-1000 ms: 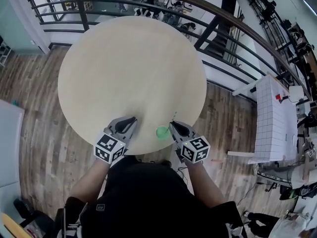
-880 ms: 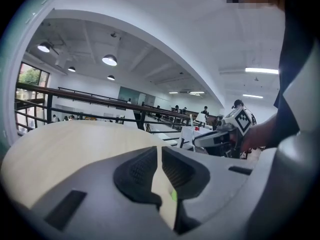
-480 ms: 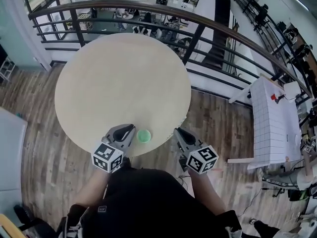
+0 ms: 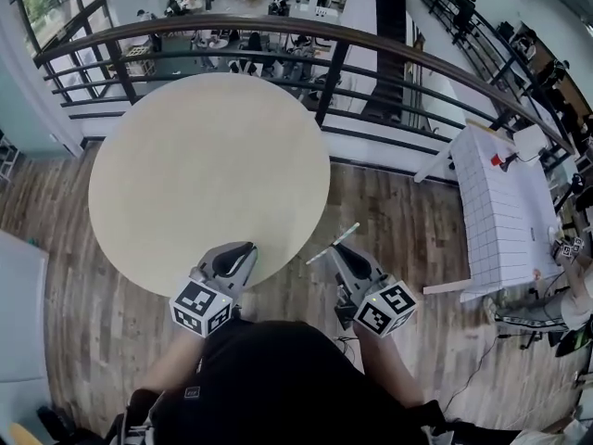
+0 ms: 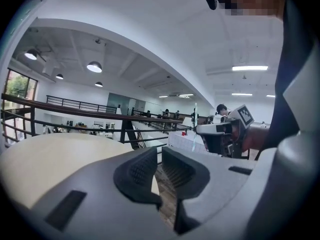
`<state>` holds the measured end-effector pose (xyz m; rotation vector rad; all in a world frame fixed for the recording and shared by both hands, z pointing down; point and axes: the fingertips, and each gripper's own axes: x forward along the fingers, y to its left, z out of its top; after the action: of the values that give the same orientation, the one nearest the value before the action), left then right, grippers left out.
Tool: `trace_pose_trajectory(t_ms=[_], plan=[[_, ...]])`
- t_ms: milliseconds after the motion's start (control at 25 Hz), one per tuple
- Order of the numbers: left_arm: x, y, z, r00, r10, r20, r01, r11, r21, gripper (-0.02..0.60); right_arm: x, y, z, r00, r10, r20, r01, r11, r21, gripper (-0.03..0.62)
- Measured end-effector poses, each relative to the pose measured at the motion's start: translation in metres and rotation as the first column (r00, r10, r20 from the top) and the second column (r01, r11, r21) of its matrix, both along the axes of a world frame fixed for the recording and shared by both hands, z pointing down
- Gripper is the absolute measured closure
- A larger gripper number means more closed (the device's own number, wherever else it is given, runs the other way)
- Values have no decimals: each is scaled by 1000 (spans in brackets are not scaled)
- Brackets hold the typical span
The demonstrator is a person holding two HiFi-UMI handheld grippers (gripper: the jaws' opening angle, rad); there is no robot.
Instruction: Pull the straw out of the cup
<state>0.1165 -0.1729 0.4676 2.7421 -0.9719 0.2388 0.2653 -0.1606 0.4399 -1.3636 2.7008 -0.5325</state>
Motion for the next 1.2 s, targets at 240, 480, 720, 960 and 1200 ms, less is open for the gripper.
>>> trace_pose_trajectory(t_ms=[240,480,720,960,1200], plan=[[22,1,-25,998,58,-25,-57,997,42,548,15,14,-27,999,44,13,-44,998,39,554],[17,1,-45,997,41,-64,-39,999,32,548,9,24,-54,1000,-4,-6,5,992,123,554],[-7,-8,-64,1000,14,-23,-11,995,101,548,-14,19,-75,999,-53,11,51,984,173,554],[-17,-15,-70,999,-10,-40,15,992,123,548,-30,12,-74,996,-85,-18,87,978,188,554],[-20,-23,-67,999,-19,-34,23,992,123,548,-37,0,-72,994,-102,-34,106,976,189,554]])
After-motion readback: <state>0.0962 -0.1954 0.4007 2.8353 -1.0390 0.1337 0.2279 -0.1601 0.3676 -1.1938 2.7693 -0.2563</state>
